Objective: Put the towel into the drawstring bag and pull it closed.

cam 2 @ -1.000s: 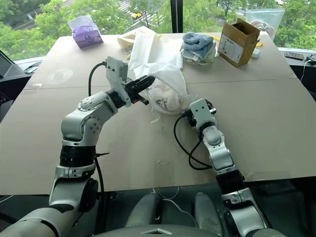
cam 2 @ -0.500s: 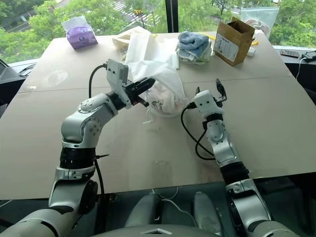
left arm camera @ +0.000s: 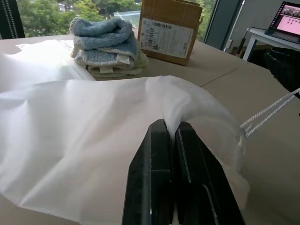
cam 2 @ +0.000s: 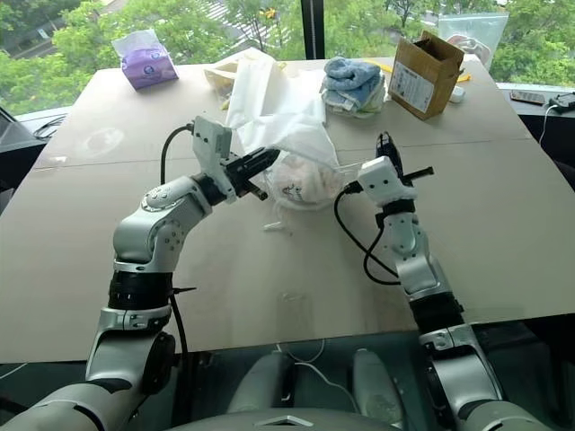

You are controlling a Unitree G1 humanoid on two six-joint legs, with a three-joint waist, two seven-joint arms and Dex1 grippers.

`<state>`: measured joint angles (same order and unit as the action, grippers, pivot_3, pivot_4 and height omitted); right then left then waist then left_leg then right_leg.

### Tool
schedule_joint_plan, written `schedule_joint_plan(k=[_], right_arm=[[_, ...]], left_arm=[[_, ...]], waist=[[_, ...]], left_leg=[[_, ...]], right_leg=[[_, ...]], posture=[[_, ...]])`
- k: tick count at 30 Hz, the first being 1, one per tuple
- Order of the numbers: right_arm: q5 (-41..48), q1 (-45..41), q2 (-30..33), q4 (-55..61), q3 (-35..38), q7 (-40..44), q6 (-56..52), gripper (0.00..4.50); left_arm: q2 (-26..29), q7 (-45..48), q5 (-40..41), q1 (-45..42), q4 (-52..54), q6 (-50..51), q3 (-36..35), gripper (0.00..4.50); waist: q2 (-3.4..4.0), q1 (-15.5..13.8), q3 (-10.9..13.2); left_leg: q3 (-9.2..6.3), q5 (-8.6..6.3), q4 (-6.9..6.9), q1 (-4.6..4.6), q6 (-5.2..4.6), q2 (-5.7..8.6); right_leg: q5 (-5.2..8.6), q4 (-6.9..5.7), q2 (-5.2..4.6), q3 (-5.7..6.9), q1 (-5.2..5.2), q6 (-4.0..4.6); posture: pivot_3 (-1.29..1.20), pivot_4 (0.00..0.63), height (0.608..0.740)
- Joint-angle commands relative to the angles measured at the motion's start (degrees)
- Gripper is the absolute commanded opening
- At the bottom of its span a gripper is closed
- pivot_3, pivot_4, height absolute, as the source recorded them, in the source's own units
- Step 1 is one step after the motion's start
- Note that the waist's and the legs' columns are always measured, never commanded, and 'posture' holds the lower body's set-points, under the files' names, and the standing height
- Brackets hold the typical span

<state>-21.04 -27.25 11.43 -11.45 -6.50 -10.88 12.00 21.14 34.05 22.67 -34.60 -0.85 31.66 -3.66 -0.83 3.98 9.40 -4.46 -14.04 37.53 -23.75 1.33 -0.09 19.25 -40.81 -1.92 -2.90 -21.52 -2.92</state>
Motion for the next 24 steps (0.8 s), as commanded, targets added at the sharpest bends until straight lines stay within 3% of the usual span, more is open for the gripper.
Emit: schedule_joint_plan(k=[1,8,11,16,24], right_arm=[[3.3,-1.2,-0.8,6.2,1.4,3.8,-3.9,0.05],[6.6,-2.9,-0.7,11.5,1.3,12.7,-15.2,0.05],[7.5,-0.6,0.8,13.3,1.0,16.9,-19.9,1.0],[6.2,2.2,2.8,13.9,0.3,19.1,-22.2,3.27],[2.6,6.0,5.9,17.6,-0.2,19.6,-25.0,3.27]], left_arm=[[0.1,0.5,-0.5,-0.3,0.8,-2.1,0.5,0.0],[-1.7,0.2,-0.9,-3.5,-1.4,-3.0,1.2,0.0],[-2.4,-0.3,-0.9,-3.7,-1.0,-2.7,1.4,0.0],[-3.0,-1.1,-0.8,-3.2,0.2,-1.8,1.6,0.0],[-3.1,-1.9,-0.5,-3.2,1.3,-0.5,1.3,0.0]], waist=[[0.0,0.0,0.0],[0.0,-0.1,0.0],[0.0,-0.2,0.0],[0.0,-0.1,0.0],[0.0,-0.1,0.0]], left_leg=[[0.0,0.0,0.0,0.0,0.0,0.0],[-0.03,0.0,0.0,-0.01,0.0,0.01],[-0.06,0.0,0.0,-0.02,0.0,0.01],[-0.04,0.0,-0.01,-0.03,-0.01,0.02],[-0.02,0.0,-0.01,-0.02,-0.01,0.02]], right_leg=[[0.0,0.0,0.0,0.0,0.0,0.0],[0.0,0.0,0.0,0.03,0.0,0.0],[0.0,0.01,0.0,0.06,0.0,0.0],[0.0,0.01,-0.01,0.04,0.0,0.0],[0.0,0.01,-0.01,0.01,0.0,0.0]], posture=[[0.0,0.15,0.74],[0.0,0.15,0.74],[0.0,0.15,0.74],[0.0,0.15,0.74],[0.0,0.15,0.74]])
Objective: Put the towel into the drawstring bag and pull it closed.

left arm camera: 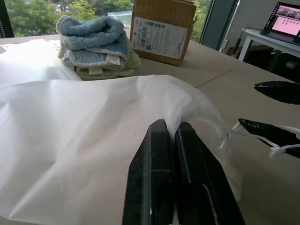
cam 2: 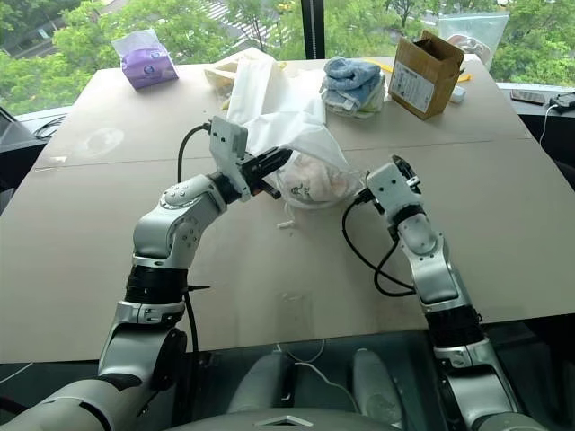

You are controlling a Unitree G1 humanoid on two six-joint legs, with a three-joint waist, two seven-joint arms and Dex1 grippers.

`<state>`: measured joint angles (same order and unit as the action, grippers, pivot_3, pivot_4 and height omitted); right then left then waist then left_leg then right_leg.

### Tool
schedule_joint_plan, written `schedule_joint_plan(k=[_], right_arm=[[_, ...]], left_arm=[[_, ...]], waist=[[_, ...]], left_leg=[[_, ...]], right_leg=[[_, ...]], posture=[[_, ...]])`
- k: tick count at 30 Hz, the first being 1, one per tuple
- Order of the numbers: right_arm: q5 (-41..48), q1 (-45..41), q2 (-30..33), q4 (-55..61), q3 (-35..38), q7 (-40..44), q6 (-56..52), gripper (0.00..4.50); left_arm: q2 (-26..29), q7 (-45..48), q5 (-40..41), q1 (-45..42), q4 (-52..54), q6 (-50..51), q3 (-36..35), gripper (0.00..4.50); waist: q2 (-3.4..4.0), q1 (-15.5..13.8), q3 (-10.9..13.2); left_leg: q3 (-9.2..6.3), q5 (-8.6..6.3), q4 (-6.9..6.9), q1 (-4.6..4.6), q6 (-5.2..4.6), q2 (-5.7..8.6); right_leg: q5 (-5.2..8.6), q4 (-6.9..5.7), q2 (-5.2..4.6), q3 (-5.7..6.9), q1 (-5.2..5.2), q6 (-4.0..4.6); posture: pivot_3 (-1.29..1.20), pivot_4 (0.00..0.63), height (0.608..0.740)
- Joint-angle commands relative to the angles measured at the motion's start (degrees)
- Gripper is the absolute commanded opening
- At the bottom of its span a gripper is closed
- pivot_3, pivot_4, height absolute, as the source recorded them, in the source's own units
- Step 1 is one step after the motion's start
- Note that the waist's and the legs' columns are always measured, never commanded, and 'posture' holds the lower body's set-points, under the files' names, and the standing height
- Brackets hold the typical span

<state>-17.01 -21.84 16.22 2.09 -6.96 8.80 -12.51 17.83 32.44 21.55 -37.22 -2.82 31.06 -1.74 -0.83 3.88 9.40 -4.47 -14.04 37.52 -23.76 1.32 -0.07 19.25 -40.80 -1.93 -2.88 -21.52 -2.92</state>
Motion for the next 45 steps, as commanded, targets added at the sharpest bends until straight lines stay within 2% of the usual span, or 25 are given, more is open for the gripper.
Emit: schedule_joint_plan(k=[1,9,12,17,23,33,38,41,45], right_arm=[[-1.6,1.1,1.3,4.4,0.4,-0.1,-0.7,3.27],[-1.8,3.5,1.5,7.1,0.6,0.1,-1.9,3.27],[-1.6,4.1,1.5,8.3,0.8,0.0,-1.8,2.38],[-1.3,3.4,1.0,9.6,1.5,-0.9,-1.0,0.03],[1.0,1.1,-0.8,11.1,3.6,-2.1,-2.0,0.03],[2.5,-4.2,-2.8,14.4,5.9,-2.2,-8.0,0.03],[2.6,-3.7,-3.2,16.5,6.6,-2.7,-9.9,0.03],[2.5,-2.7,-3.1,17.4,6.7,-2.4,-10.7,0.0],[2.7,-2.5,-2.4,18.1,6.8,-1.6,-11.6,0.0]], left_arm=[[0.2,-0.3,0.7,-0.6,3.4,0.3,-0.6,0.0],[0.2,-0.5,0.8,-0.8,3.7,1.0,-0.6,0.0],[0.3,-0.4,0.8,-0.8,3.7,1.1,-0.6,0.0],[0.4,-0.3,0.7,-0.7,3.8,1.3,-0.6,0.0],[0.5,-0.1,-0.2,-1.0,2.7,-0.3,-0.3,0.0],[-3.4,4.3,-6.2,-11.1,-14.6,-13.3,4.1,0.0],[-4.2,7.1,-5.8,-10.9,-15.1,-14.5,4.6,0.0],[-4.2,7.1,-5.8,-9.3,-13.5,-14.1,4.4,0.76],[-3.5,6.7,-6.3,-6.8,-10.9,-13.7,4.4,2.57]], waist=[[0.0,-0.1,0.0],[0.0,-0.1,0.0],[0.0,-0.1,0.0],[0.0,-0.1,0.0],[0.0,-0.1,0.0],[0.0,-1.4,0.0],[0.0,-1.3,0.0],[0.0,-1.3,0.0],[0.0,-1.3,0.0]], left_leg=[[0.0,0.0,0.0,0.0,0.0,0.0],[-0.01,0.0,0.0,0.0,0.0,0.0],[-0.01,0.0,0.0,0.0,0.0,0.0],[-0.01,0.0,0.0,0.0,0.0,0.0],[-0.01,0.0,0.0,0.0,0.0,0.0],[-0.04,0.0,0.02,-0.05,0.0,0.07],[-0.01,0.0,0.0,-0.06,0.0,0.06],[-0.02,0.0,-0.02,-0.05,0.0,0.04],[0.0,0.0,-0.01,-0.05,0.0,0.04]], right_leg=[[0.0,0.0,0.0,0.0,0.0,0.0],[0.0,0.0,0.0,0.01,0.0,0.0],[0.0,0.0,0.0,0.01,0.0,0.0],[0.0,0.0,0.0,0.01,0.0,0.0],[0.0,0.0,0.01,0.01,0.0,0.0],[0.0,0.03,0.01,0.09,-0.01,0.0],[0.0,0.03,0.0,0.04,-0.05,0.0],[0.0,0.01,0.02,0.04,-0.06,0.0],[0.0,0.02,0.01,0.01,-0.06,0.0]], posture=[[0.0,0.15,0.74],[0.0,0.15,0.74],[0.0,0.15,0.74],[0.0,0.15,0.74],[0.0,0.15,0.74],[0.0,0.15,0.74],[0.0,0.15,0.74],[0.0,0.15,0.74],[0.0,0.15,0.74]])
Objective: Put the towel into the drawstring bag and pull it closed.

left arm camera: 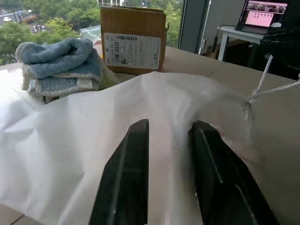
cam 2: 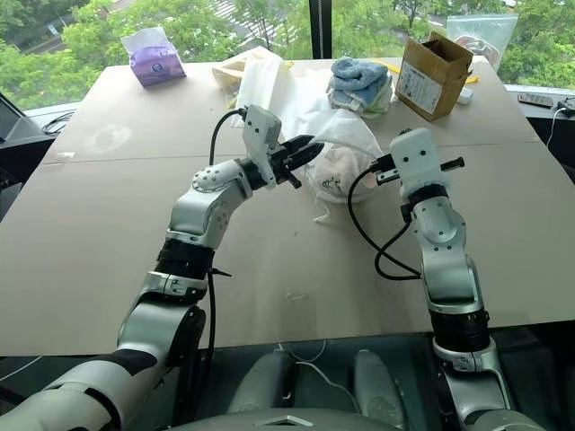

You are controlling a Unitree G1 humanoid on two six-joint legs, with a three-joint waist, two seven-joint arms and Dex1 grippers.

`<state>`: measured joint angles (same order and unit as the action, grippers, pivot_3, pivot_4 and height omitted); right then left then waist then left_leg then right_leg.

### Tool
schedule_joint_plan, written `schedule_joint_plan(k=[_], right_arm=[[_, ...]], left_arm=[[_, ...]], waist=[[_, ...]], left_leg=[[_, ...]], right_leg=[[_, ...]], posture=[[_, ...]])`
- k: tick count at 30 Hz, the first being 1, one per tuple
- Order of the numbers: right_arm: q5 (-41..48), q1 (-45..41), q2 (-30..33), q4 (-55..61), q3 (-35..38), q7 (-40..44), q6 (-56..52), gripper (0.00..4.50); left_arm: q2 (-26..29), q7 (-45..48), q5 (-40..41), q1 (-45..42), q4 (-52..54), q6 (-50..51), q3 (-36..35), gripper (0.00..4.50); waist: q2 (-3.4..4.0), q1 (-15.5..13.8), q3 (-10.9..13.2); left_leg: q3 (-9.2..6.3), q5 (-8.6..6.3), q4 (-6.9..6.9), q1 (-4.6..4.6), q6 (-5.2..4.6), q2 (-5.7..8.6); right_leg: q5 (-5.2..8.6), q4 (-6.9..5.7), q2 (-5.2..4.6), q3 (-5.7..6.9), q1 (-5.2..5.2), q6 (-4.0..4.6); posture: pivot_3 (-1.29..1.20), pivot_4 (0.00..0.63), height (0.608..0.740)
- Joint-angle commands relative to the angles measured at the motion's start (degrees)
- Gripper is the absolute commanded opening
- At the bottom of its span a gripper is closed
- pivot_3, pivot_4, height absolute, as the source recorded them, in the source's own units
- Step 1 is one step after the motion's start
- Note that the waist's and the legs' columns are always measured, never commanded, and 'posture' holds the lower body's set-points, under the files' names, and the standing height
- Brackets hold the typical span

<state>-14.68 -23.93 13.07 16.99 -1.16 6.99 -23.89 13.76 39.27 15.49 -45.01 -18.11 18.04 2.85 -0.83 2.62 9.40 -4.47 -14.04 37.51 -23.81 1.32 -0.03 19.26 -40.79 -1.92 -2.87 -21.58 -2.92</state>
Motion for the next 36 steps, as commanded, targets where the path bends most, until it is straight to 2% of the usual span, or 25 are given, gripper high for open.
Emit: schedule_joint_plan(k=[1,4,8,12,14,21,30,36], right_arm=[[0.4,-0.5,1.0,3.3,1.1,0.4,-0.3,0.0],[0.4,-1.1,1.6,3.4,1.4,0.8,-1.1,0.0],[0.6,-2.3,2.1,3.7,1.8,0.8,-2.5,0.0],[0.9,-2.6,1.9,3.4,2.0,0.5,-3.0,0.0],[1.0,-2.7,1.7,3.0,1.9,0.5,-2.9,0.0],[1.1,-3.6,1.2,2.2,1.2,0.5,-2.8,0.0],[1.0,-3.9,1.1,2.2,0.8,0.3,-2.8,0.0],[0.9,-3.9,1.0,2.1,0.6,-0.1,-2.7,0.0]], left_arm=[[0.6,-0.3,-0.3,1.4,5.0,-0.6,-0.2,2.57],[1.0,-0.1,1.3,4.7,10.1,1.4,-0.6,2.57],[3.6,1.0,5.6,13.3,22.5,6.5,-2.2,2.57],[7.7,3.2,7.4,22.7,31.3,9.8,-0.5,2.57],[7.4,1.7,6.1,25.2,32.5,10.2,1.4,2.57],[0.3,-3.0,3.3,27.7,25.1,8.1,5.1,2.57],[-5.7,-4.1,1.3,19.0,9.1,2.0,4.7,2.57],[-8.5,-3.6,1.5,16.2,4.2,0.3,4.8,2.57]], waist=[[0.0,0.0,0.0],[0.0,0.0,0.0],[0.01,0.2,0.0],[0.02,0.6,0.0],[0.03,0.4,0.0],[0.03,-0.3,0.0],[0.03,-0.2,0.0],[0.03,-0.2,0.0]], left_leg=[[-0.01,0.0,0.0,0.0,0.0,0.0],[-0.03,0.0,0.0,0.0,0.0,0.0],[-0.02,0.0,-0.02,0.0,0.0,-0.04],[0.0,0.0,-0.05,0.06,0.0,-0.07],[0.01,0.0,-0.05,0.06,0.0,-0.05],[-0.02,-0.01,0.02,0.06,-0.03,-0.02],[0.01,-0.01,0.02,0.05,-0.02,-0.01],[0.0,-0.01,0.01,0.05,-0.02,-0.01]], right_leg=[[0.0,0.0,0.0,0.0,0.0,0.0],[0.0,0.0,0.0,0.03,0.0,0.0],[0.0,-0.01,-0.01,-0.01,0.0,0.0],[0.0,-0.02,0.01,-0.04,0.02,0.0],[0.0,-0.02,-0.01,-0.04,0.02,0.0],[0.0,-0.01,-0.01,0.0,0.09,0.0],[0.0,-0.02,-0.01,0.0,0.08,0.0],[0.0,-0.01,0.0,0.0,0.07,0.0]], posture=[[0.0,0.15,0.74],[0.0,0.15,0.74],[0.0,0.15,0.74],[0.0,0.15,0.74],[0.0,0.15,0.74],[0.0,0.15,0.74],[0.0,0.15,0.74],[0.0,0.15,0.74]])
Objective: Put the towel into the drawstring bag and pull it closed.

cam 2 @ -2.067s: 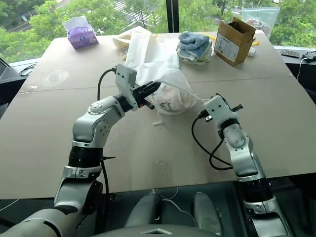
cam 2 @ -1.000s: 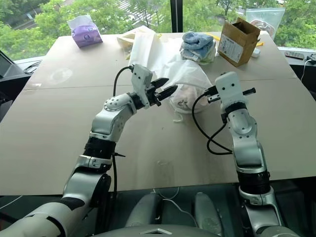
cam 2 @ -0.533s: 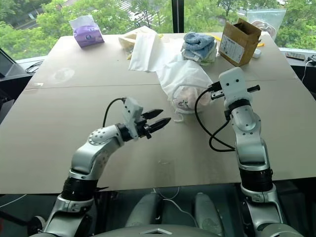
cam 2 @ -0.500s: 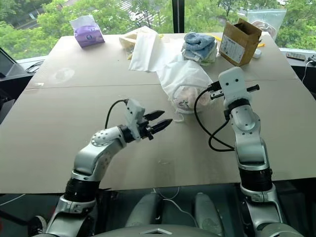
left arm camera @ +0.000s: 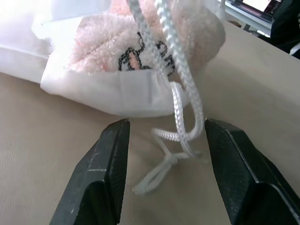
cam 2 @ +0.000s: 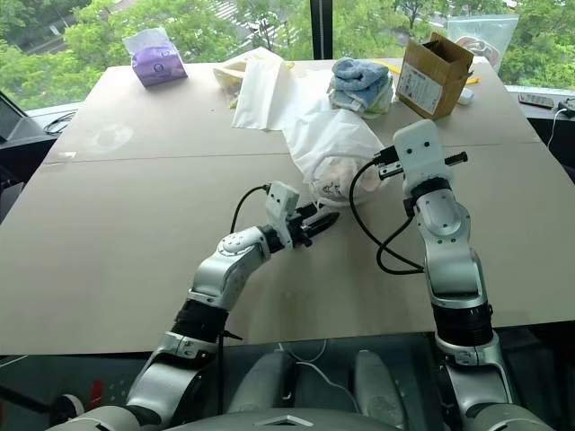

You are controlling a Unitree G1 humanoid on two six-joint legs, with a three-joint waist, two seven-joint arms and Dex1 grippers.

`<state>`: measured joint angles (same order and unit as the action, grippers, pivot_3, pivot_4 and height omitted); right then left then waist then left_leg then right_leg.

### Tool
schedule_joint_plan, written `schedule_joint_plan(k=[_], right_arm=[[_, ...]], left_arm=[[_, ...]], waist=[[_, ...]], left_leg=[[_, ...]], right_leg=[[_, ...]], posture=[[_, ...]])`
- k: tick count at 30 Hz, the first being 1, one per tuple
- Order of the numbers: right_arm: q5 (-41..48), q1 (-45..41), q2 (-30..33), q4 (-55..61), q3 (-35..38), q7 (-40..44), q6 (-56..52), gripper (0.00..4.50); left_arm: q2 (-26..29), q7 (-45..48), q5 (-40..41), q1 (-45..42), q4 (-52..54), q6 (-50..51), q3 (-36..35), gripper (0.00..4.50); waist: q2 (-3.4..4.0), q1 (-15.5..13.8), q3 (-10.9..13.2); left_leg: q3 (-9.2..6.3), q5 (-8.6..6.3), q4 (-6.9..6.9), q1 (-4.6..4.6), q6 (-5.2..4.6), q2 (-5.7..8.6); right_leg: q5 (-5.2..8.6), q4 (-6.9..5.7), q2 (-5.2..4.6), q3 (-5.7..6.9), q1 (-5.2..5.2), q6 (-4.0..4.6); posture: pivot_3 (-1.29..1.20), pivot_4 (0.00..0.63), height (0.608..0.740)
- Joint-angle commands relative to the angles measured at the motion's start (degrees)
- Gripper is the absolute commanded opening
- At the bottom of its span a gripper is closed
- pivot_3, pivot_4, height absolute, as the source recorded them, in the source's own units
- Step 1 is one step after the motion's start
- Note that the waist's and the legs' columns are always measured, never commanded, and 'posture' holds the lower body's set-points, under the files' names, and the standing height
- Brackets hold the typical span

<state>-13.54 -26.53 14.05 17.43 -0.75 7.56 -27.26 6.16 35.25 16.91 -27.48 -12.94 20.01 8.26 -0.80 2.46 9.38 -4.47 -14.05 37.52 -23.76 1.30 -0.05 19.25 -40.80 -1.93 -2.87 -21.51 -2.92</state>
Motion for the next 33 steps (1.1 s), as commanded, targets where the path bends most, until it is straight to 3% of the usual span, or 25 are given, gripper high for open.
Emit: schedule_joint_plan(k=[1,2,3,4,5,9,19,28,33], right_arm=[[-0.2,-1.4,0.0,1.7,0.1,-0.7,0.7,0.0],[-0.3,-1.6,-0.1,1.8,0.0,-0.8,0.6,0.0],[-0.3,-1.7,-0.2,1.8,-0.1,-1.0,0.5,0.0],[-0.3,-2.1,-0.3,1.8,-0.2,-1.1,0.6,0.0],[-0.4,-2.3,-0.3,1.8,-0.2,-1.2,0.6,0.0],[-0.3,-2.3,-0.2,1.7,-0.1,-1.2,0.6,0.0],[0.7,-4.3,3.1,0.7,2.2,0.4,0.4,0.0],[6.0,-10.3,6.6,-5.1,8.2,1.9,-0.1,0.0],[11.3,-15.1,7.2,-7.2,12.7,2.3,-4.2,0.0]], left_arm=[[-1.2,0.4,0.1,-1.4,-1.3,-1.7,-0.6,2.57],[-1.4,0.0,0.2,-1.4,-1.5,-1.2,-0.8,2.57],[-1.6,-0.2,0.3,-1.4,-1.5,-0.8,-1.0,2.0],[-1.7,-0.7,0.3,-1.4,-1.7,-0.4,-1.2,1.96],[-1.7,-1.1,0.0,-1.4,-1.8,-0.3,-1.4,1.39],[-1.1,-1.8,-1.0,-1.6,-1.7,-0.9,-1.9,0.06],[5.3,-11.3,-3.8,3.3,9.5,-4.8,-10.1,0.06],[15.7,-22.8,-16.1,-6.4,2.4,-19.7,-14.9,0.06],[20.4,-22.6,-17.6,-14.0,-1.9,-24.2,-15.7,0.06]], waist=[[0.0,0.0,0.0],[0.0,0.0,0.0],[0.0,0.0,0.0],[0.0,0.0,0.0],[0.0,0.0,0.0],[0.0,0.0,0.0],[0.01,0.1,0.0],[0.0,-0.2,0.0],[0.01,-0.1,0.0]], left_leg=[[0.0,0.0,0.0,0.0,0.0,0.0],[0.0,0.0,0.0,0.0,0.0,0.0],[0.0,0.0,0.0,0.0,0.0,0.0],[0.0,0.0,0.0,0.0,0.0,0.0],[-0.01,0.0,0.0,0.0,0.0,0.0],[-0.01,0.0,0.0,0.01,0.0,0.0],[-0.02,0.0,-0.04,0.01,0.0,-0.04],[-0.07,0.0,-0.01,-0.05,0.0,0.02],[-0.05,0.0,-0.07,-0.07,0.0,0.03]], right_leg=[[0.0,0.0,0.0,0.0,0.0,0.0],[0.0,0.0,0.0,0.0,0.0,0.0],[0.0,0.0,0.0,0.0,0.0,0.0],[0.0,0.0,0.0,0.0,0.0,0.0],[0.0,0.0,0.0,0.0,0.0,0.0],[0.0,0.01,0.0,0.0,0.01,0.0],[0.0,-0.01,0.01,0.0,-0.03,0.0],[0.0,0.04,-0.04,0.09,-0.02,0.0],[0.0,0.05,-0.05,0.08,-0.07,0.0]], posture=[[0.0,0.15,0.74],[0.0,0.15,0.74],[0.0,0.15,0.74],[0.0,0.15,0.74],[0.0,0.15,0.74],[0.0,0.15,0.74],[0.0,0.15,0.74],[0.0,0.15,0.74],[0.0,0.15,0.74]])
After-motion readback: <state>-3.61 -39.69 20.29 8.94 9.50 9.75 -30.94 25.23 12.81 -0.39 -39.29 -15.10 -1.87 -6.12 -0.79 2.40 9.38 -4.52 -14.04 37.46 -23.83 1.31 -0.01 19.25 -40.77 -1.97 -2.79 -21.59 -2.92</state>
